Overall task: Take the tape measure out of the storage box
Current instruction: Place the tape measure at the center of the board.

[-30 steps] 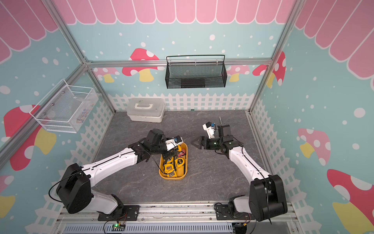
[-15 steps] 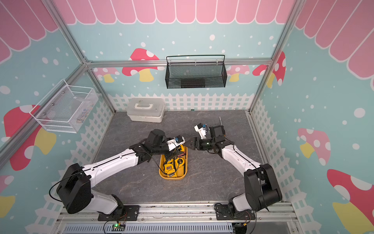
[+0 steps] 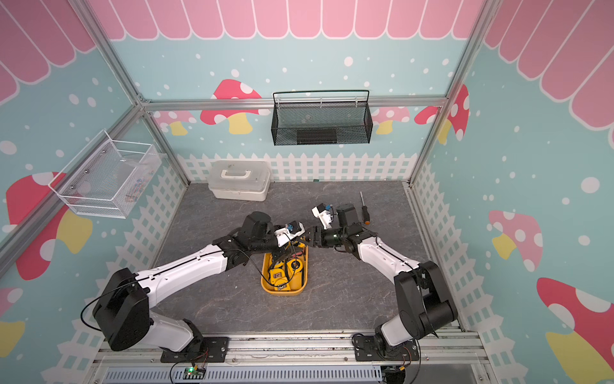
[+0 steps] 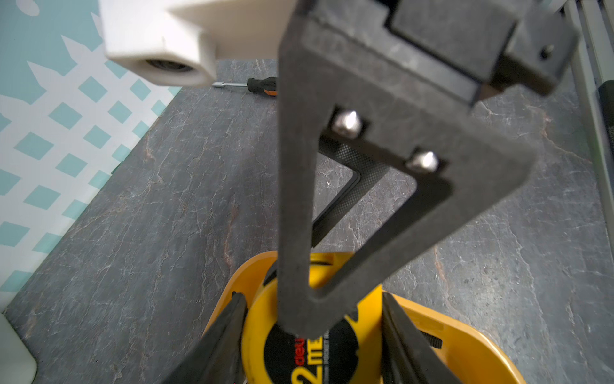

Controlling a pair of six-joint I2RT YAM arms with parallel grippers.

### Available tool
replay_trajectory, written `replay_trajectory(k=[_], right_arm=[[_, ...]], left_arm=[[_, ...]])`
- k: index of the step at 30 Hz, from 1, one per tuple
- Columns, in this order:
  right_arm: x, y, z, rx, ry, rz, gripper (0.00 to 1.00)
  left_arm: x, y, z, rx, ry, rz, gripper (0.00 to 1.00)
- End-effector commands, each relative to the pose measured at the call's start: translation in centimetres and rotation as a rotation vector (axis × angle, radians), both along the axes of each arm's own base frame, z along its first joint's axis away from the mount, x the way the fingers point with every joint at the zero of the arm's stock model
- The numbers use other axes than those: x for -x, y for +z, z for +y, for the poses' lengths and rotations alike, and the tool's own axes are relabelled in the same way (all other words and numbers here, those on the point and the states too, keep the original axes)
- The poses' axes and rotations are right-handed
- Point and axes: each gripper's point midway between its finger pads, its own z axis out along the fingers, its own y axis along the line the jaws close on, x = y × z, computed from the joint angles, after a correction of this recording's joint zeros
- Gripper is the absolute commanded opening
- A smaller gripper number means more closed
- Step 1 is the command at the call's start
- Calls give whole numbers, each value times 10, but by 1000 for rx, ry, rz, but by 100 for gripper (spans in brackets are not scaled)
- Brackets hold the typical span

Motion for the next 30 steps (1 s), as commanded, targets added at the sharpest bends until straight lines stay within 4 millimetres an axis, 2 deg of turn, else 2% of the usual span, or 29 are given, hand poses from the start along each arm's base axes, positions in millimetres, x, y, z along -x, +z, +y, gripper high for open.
replay_trajectory(k=[1, 9, 25, 30], right_arm=[[0, 6, 7, -23, 23, -17, 60], [1, 5, 9, -30, 31, -16, 55], [4, 6, 12, -36, 48, -15, 37], [4, 4, 12, -33, 48, -10, 35]], left_arm=[[2, 10, -8, 42, -24, -13, 50], [2, 7, -9, 38, -26, -8, 50], [-3, 0, -11, 28, -22, 0, 51], [-4, 0, -11, 24, -19, -5, 52]])
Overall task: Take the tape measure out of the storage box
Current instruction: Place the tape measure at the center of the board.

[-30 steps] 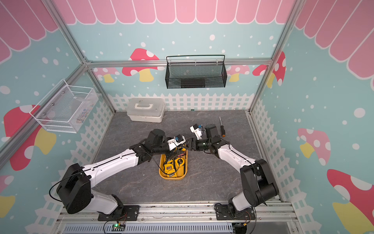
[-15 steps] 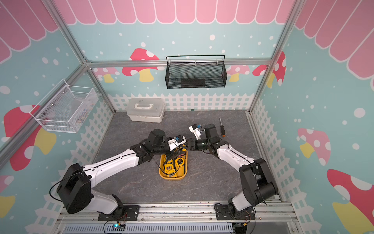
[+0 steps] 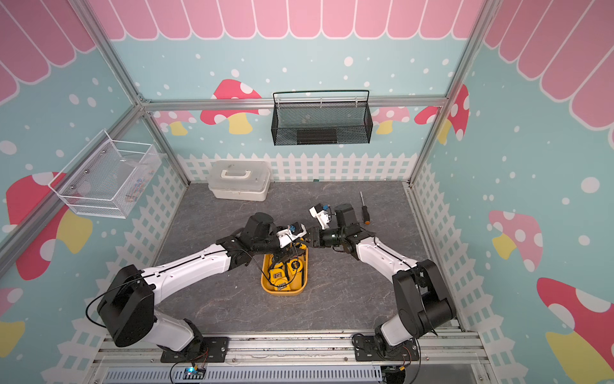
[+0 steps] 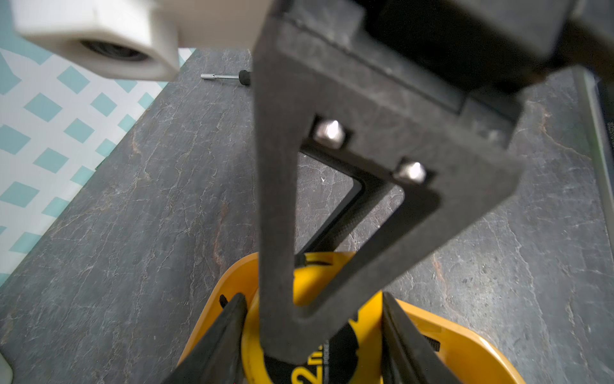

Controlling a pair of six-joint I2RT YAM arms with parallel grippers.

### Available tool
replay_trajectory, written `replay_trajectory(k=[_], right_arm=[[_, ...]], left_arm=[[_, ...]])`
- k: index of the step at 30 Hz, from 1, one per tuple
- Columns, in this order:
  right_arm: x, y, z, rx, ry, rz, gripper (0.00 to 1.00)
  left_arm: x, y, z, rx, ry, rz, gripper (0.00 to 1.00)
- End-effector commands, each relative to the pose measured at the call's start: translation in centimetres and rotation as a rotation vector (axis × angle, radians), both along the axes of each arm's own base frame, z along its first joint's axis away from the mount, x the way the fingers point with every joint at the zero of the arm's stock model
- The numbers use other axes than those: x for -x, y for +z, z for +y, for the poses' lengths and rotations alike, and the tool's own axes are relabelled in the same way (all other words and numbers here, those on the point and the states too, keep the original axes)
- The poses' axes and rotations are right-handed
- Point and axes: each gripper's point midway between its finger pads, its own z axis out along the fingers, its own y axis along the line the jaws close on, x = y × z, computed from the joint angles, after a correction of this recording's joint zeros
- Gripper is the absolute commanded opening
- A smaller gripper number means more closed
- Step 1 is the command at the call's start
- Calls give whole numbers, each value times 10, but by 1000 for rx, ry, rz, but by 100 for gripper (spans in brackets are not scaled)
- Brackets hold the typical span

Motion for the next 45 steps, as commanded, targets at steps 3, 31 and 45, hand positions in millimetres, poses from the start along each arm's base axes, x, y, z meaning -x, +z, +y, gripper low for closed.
replay_trajectory(k=[3, 31, 45], right_arm=[[1, 0, 5, -7, 23, -7, 32], [-2, 2, 1, 8, 4, -18, 21], [-19, 15, -85, 50, -181, -40, 20]], left_arm=[[-4, 12, -8, 35, -14, -26, 52], [6, 13, 6, 36, 14, -33, 80], [10, 25, 73, -1, 191, -112, 84]])
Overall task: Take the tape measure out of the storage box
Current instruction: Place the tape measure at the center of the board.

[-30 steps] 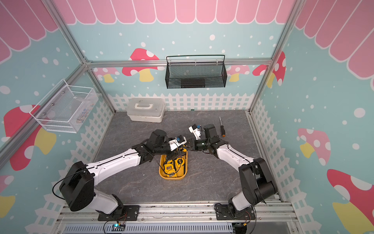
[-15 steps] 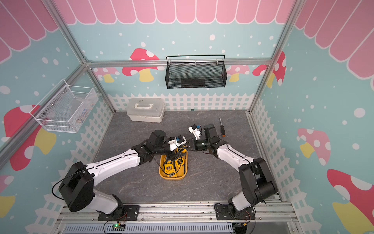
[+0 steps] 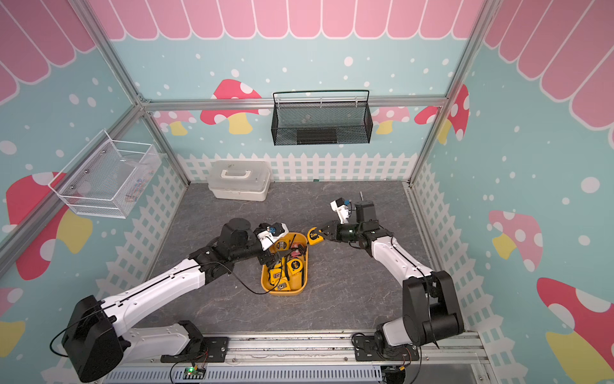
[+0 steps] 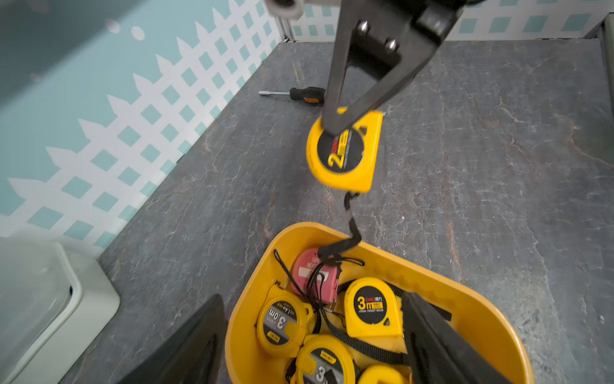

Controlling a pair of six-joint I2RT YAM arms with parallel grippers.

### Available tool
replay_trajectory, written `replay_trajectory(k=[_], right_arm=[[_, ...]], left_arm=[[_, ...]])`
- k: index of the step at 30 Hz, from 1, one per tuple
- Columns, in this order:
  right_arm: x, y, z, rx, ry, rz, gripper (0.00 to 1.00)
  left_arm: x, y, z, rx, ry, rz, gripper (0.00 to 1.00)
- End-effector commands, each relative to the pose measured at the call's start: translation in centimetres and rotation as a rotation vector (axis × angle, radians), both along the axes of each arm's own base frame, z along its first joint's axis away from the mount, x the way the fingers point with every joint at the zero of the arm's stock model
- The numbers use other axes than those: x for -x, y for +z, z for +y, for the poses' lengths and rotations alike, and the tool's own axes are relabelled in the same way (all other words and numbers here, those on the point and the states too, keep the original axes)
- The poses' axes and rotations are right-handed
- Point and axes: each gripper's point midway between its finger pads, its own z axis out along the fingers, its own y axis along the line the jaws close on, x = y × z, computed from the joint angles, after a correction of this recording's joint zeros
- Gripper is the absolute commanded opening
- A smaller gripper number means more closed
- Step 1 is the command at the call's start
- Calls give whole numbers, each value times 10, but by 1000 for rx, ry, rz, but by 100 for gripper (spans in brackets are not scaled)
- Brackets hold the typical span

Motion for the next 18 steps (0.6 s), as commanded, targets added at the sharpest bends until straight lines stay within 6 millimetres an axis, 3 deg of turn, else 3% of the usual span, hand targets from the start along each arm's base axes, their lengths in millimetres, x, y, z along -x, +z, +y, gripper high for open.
replay_trajectory(k=[1, 10, 18], right_arm=[[9, 4, -18, 21, -10, -15, 20], [4, 12, -57, 39, -96, -29, 20], [9, -20, -64, 68, -112, 37, 20]], left_arm=[[-2, -10, 20, -32, 68, 12, 84], [-1, -9, 27, -29, 91, 2, 84], [-3, -11, 27, -33, 91, 2, 84]])
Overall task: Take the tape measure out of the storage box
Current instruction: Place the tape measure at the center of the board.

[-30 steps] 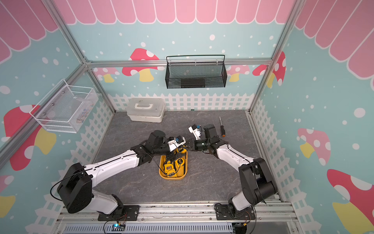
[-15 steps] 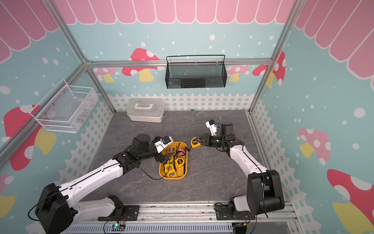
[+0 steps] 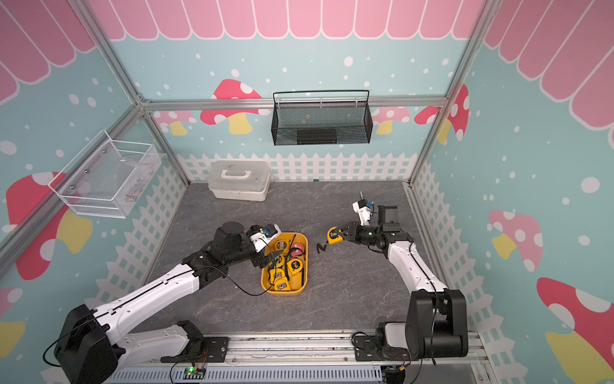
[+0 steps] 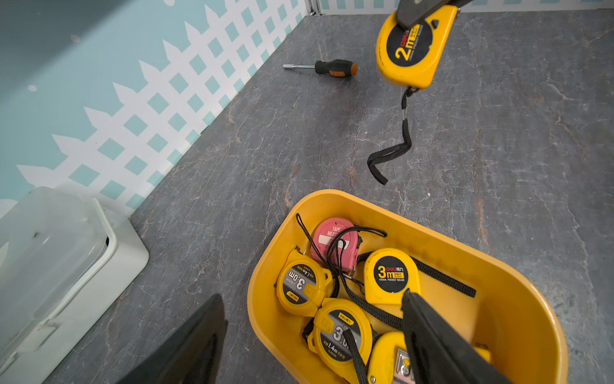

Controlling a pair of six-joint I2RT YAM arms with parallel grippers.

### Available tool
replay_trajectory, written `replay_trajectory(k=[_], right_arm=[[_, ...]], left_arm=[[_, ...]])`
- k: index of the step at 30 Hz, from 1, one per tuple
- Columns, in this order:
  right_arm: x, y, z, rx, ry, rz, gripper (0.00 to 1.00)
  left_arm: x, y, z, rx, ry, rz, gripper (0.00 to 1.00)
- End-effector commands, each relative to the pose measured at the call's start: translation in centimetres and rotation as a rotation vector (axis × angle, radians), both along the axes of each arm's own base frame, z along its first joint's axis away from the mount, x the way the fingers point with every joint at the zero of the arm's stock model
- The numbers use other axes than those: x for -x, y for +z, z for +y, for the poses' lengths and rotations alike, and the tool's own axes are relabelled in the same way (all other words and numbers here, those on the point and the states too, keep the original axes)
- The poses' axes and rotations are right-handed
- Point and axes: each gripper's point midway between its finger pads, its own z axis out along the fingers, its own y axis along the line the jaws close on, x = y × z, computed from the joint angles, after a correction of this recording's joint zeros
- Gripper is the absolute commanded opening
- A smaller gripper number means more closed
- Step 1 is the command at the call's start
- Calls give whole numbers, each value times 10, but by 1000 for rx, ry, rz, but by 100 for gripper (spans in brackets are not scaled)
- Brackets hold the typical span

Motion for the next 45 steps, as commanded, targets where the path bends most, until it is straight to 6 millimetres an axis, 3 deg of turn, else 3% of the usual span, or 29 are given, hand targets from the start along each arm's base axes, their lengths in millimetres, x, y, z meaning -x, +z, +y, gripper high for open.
replay_trajectory(k=[1, 7, 18, 27, 34, 45], right_arm=[[6, -15, -2, 13, 3, 25, 20], [5, -47, -7, 23, -20, 86, 20], [-4, -104, -36, 101, -122, 227, 19], [-2, -148, -54, 139, -170, 353, 19], [-2, -157, -59, 138, -181, 379, 21], [0, -158, -66, 148, -206, 400, 35]], left_arm=[[-1, -1, 4, 1, 17, 2, 84], [-4, -5, -2, 35, 11, 16, 84], [-2, -15, -17, 84, -26, 98, 84], [-2, -20, -16, 82, -17, 113, 84], [1, -25, -17, 109, -15, 132, 84], [1, -28, -15, 99, -9, 132, 84]])
